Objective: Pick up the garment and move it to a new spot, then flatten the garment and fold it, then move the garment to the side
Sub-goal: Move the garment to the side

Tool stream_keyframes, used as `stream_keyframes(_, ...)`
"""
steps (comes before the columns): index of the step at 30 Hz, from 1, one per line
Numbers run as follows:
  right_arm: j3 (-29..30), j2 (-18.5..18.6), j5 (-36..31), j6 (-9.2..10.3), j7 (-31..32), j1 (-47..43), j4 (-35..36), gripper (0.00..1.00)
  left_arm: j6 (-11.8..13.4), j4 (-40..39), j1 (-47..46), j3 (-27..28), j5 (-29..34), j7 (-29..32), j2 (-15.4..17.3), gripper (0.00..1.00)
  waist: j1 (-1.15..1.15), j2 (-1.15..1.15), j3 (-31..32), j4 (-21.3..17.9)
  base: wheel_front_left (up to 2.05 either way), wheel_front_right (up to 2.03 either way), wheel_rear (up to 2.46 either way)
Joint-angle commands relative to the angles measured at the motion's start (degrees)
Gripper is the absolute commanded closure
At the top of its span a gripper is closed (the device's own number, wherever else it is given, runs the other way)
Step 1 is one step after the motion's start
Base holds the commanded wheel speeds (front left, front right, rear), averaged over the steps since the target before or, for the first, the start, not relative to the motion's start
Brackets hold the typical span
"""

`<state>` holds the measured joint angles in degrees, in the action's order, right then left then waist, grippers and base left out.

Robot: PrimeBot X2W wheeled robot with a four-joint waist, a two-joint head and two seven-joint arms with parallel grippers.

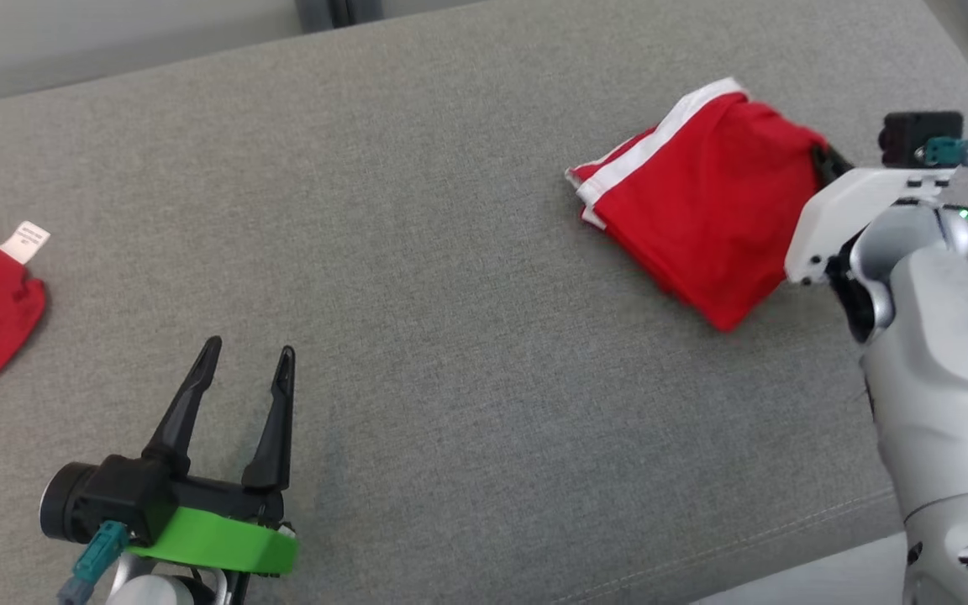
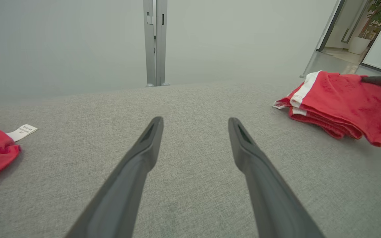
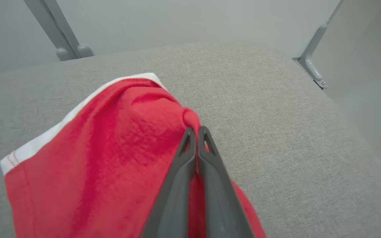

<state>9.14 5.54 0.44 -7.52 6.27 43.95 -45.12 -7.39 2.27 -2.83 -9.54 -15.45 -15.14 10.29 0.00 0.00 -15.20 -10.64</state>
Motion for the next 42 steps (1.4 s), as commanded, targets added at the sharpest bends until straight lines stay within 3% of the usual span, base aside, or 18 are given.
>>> stream_keyframes(1,1.1,1.2,-1.9,0.08,0.0,2.2,0.0,1.0,-0.2,-0.1,-1.3,0.1,-0.5,0.0,1.1,0.0,0.0,0.0,-8.7,0.7,0.0,0.0,0.0)
stream_keyframes(11,15.2,8.0,-13.1,0.08,1.5,8.4,1.2,1.0,-0.2,-1.3,-3.2,1.2,-1.4,0.0,4.4,0.0,0.0,0.0,-14.2,4.2,0.0,0.0,0.0)
stream_keyframes(19,25.2,8.9,-19.9,0.09,3.3,9.3,2.5,1.0,-0.2,-2.3,-2.9,1.8,-1.5,0.0,5.5,0.0,0.0,0.0,-15.1,4.8,0.0,0.0,0.0)
stream_keyframes(27,29.7,8.0,-24.5,0.09,2.0,8.2,4.3,1.0,-0.2,-2.0,-2.1,2.1,-0.8,0.0,5.3,0.0,0.0,0.0,-14.0,4.1,0.0,0.0,0.0)
stream_keyframes(38,31.4,9.2,-27.0,0.09,3.3,7.5,4.4,1.0,-0.2,-1.7,-1.5,1.8,-0.4,0.0,5.1,0.0,0.0,0.0,-13.0,4.3,0.0,0.0,0.0)
stream_keyframes(39,31.8,9.3,-27.4,0.09,3.3,7.0,4.5,0.7,-0.2,-1.6,-1.5,1.8,-0.4,0.0,5.0,0.0,0.0,0.0,-13.0,4.4,0.0,0.0,0.0)
stream_keyframes(40,32.2,9.3,-27.9,0.09,3.4,6.7,4.7,0.11,-0.2,-1.6,-1.4,1.8,-0.4,0.0,4.8,0.0,0.0,0.0,-12.8,4.5,0.0,0.0,0.0)
stream_keyframes(41,32.9,9.2,-28.3,0.09,3.6,6.4,4.8,0.0,-0.2,-1.5,-1.3,1.8,-0.4,0.0,4.7,0.0,0.0,0.0,-12.7,4.5,0.0,0.0,0.0)
stream_keyframes(42,33.3,9.3,-29.0,0.09,3.7,6.1,5.0,0.0,-0.2,-1.4,-1.2,1.8,-0.4,0.0,4.5,0.0,0.0,0.0,-12.5,4.5,0.0,0.0,0.0)
